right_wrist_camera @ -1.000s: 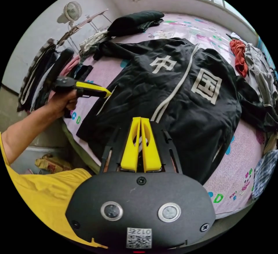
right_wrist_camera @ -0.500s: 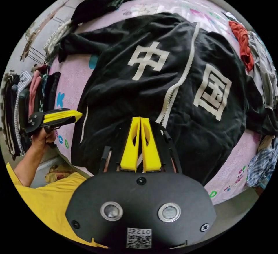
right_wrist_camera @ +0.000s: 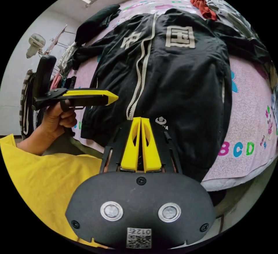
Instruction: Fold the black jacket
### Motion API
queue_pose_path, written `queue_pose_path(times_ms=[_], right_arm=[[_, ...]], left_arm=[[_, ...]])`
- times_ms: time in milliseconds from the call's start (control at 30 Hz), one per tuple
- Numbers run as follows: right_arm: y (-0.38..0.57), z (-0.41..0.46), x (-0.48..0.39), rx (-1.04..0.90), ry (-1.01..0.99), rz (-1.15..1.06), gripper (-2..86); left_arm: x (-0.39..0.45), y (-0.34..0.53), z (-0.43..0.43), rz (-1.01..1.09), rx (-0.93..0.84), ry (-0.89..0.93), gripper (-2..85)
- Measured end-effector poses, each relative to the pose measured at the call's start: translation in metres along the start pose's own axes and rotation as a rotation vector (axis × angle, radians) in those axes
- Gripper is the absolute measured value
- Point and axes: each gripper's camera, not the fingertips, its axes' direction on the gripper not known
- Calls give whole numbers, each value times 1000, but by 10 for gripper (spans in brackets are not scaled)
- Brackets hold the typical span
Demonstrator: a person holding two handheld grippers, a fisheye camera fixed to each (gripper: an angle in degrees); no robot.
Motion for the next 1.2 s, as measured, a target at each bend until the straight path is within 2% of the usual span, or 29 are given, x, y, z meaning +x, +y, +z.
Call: queue_pose_path(times_ms=[167,267,367,467,600,767,1000,1067,1200], right_arm=[[7,-2,-22,-4,105,-140,3],[10,-11,-22,0,78,-115,4],[13,-22,-22,-1,40,-88,4],[21,-44,-19,3,-12,-57,4],[53,-85,-22,63,-34,-92,3],[74,-77,-39,-57,-92,-117,2],[77,-111,-56,-61,-121,-61,1],[82,-154,-61,32,-98,-69,0],[83,-209,-45,180,1,31,0]], left_arm=[[8,-29,-1,47,1,-16,4],[34,-59,0,165,27,20,4],[56,-93,22,260,-42,-116,4],[47,-121,49,250,-151,-153,4],[31,-148,43,220,-128,-74,4],[27,-170,45,224,-135,-54,4],[23,-199,45,195,-147,-18,4],[29,-203,36,202,-126,-34,4],[41,-220,1,238,32,-74,4]])
